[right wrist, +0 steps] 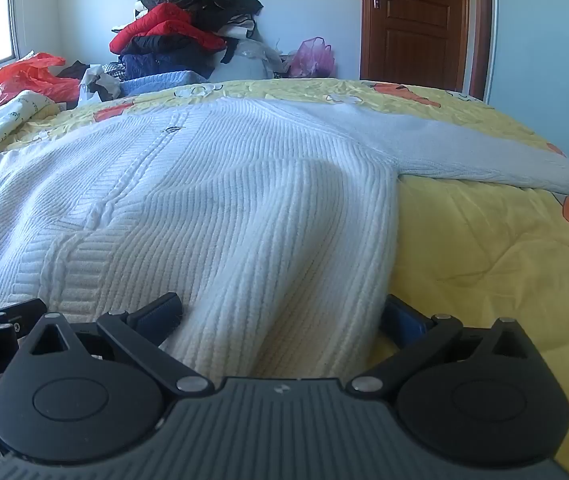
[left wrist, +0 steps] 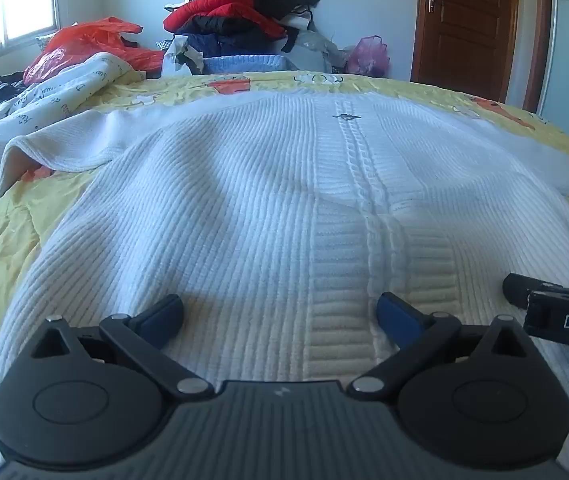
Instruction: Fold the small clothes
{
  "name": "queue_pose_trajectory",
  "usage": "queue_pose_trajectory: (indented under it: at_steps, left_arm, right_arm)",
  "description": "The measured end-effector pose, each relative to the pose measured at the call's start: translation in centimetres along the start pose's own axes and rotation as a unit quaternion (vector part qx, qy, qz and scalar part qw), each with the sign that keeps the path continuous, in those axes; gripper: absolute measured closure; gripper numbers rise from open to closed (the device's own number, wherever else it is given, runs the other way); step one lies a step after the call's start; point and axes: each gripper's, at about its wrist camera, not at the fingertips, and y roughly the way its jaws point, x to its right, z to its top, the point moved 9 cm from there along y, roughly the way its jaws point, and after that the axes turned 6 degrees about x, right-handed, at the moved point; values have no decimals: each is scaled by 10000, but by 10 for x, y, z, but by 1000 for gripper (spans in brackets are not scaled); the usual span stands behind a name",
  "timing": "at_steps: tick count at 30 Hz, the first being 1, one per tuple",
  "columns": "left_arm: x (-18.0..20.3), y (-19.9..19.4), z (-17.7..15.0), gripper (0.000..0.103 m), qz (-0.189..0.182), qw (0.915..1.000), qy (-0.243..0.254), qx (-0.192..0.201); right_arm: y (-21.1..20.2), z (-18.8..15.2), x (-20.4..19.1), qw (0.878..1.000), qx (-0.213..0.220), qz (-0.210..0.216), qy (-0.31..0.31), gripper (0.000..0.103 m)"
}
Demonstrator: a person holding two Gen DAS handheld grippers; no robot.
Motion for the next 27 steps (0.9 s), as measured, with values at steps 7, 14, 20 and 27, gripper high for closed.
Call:
queue_pose_trajectory:
  at_steps: [7,14,20,27]
  left_arm:
    - [1,0,0,0,-19,10000,-56,4]
    - [-1,4,1,0,-49,10000,-52,30]
    - [1,4,2,0,-47,10000,-28,10]
    - [-1,4,3,0,-64,10000,-50,22]
  right_arm:
    - [0,0,0,10000,-1,-3,-8,0]
    - [0,0,0,10000,3,-8,-13,0]
    - [-1,0,0,10000,5,-6,-10,0]
    - [-1,-1,0,10000,5,-5,-11,0]
